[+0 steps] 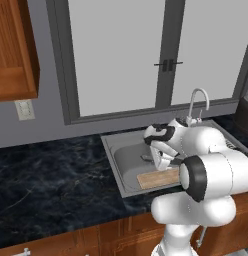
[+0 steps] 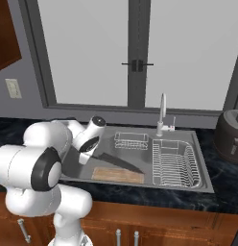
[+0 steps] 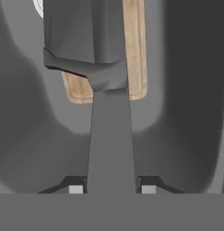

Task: Move the cutting board and knife to the sink. Then move spray from the cabinet to the counter.

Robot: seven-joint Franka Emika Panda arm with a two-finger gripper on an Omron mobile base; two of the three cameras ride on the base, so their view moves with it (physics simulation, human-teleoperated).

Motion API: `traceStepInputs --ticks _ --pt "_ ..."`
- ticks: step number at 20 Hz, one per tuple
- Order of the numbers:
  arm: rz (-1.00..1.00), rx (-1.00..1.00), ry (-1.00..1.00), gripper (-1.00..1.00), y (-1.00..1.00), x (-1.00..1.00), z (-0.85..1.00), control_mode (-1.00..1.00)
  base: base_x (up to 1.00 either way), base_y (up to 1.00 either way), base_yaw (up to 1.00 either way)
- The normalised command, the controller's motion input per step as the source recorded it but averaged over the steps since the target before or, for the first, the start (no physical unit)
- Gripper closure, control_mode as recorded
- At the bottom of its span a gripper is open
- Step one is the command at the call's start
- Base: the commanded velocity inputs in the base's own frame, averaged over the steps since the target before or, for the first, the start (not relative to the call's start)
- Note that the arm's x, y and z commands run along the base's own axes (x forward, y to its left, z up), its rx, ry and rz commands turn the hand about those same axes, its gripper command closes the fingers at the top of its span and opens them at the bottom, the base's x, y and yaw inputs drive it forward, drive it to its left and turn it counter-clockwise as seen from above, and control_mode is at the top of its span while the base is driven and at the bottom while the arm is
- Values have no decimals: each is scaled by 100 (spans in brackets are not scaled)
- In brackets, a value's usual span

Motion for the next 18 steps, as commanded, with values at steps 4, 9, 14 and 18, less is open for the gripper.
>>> traceStepInputs --ticks 4,9,14,18 --pt "0 5 4 100 8 31 -23 -100 0 0 0" --pt "0 5 9 100 0 31 -24 -100 0 0 0" --pt "1 1 13 100 -4 30 -20 -100 0 0 0" --pt "9 0 5 100 -6 18 -13 -100 0 0 0"
